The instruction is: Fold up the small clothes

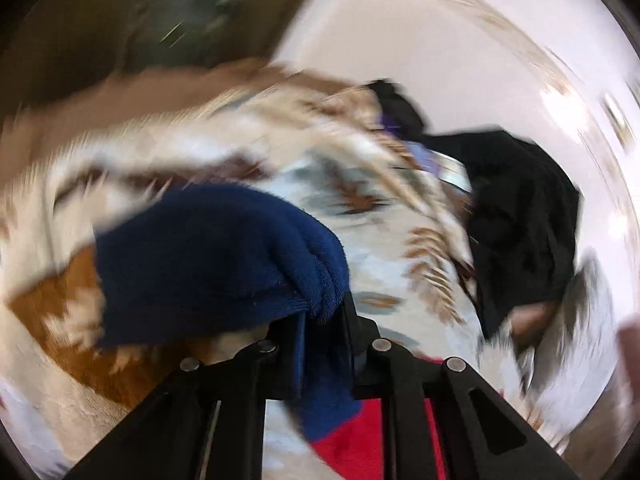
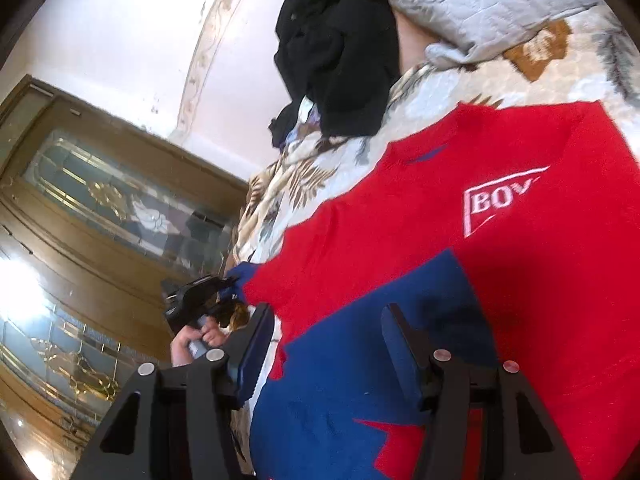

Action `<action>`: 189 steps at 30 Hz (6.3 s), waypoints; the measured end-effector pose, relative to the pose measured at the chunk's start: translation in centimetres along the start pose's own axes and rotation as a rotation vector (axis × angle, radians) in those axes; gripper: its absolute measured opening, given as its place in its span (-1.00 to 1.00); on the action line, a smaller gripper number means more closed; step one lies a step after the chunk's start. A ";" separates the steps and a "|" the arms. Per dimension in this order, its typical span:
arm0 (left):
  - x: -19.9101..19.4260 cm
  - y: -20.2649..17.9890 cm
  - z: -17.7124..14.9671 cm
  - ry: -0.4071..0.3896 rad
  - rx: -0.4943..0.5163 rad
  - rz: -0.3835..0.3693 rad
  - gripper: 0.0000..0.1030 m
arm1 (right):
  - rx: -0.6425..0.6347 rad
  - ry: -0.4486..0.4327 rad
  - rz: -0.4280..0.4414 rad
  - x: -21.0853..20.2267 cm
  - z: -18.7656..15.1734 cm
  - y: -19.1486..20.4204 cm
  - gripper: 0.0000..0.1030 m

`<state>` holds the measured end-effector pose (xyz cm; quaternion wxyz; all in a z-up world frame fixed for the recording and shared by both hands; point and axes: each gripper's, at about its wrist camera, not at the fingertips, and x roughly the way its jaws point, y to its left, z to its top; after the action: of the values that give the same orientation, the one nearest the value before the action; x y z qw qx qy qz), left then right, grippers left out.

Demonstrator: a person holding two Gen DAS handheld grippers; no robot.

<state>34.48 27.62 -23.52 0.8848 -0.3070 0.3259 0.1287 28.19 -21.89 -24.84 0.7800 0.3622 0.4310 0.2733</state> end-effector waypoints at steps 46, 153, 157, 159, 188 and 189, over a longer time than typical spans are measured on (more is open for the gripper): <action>-0.6 -10.3 -14.1 0.307 0.539 0.074 0.35 | -0.185 0.011 -0.262 5.4 6.7 4.8 -0.79; -4.0 -13.8 -21.1 0.298 0.865 0.010 0.40 | -0.051 0.031 -0.487 -7.9 -5.0 -2.1 -0.50; -4.3 -13.1 -22.6 0.316 0.912 0.035 0.40 | -0.026 0.091 -0.487 -6.3 -6.4 -3.6 0.50; -4.3 -12.1 -23.3 0.346 0.913 0.053 0.40 | -0.107 0.064 -0.525 -6.8 -6.9 -2.1 0.49; -18.0 6.1 -28.2 0.528 0.593 -0.183 -0.29 | 0.215 0.205 -0.403 -12.8 -23.1 -6.9 0.50; -17.9 5.9 -28.3 0.527 0.601 -0.182 -0.29 | 0.196 0.206 -0.375 -12.5 -23.2 -6.6 0.48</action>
<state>4.40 13.98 -31.41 0.8292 -0.0849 0.5360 -0.1340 2.73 -27.40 -32.70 0.7300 0.3200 0.5927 0.1159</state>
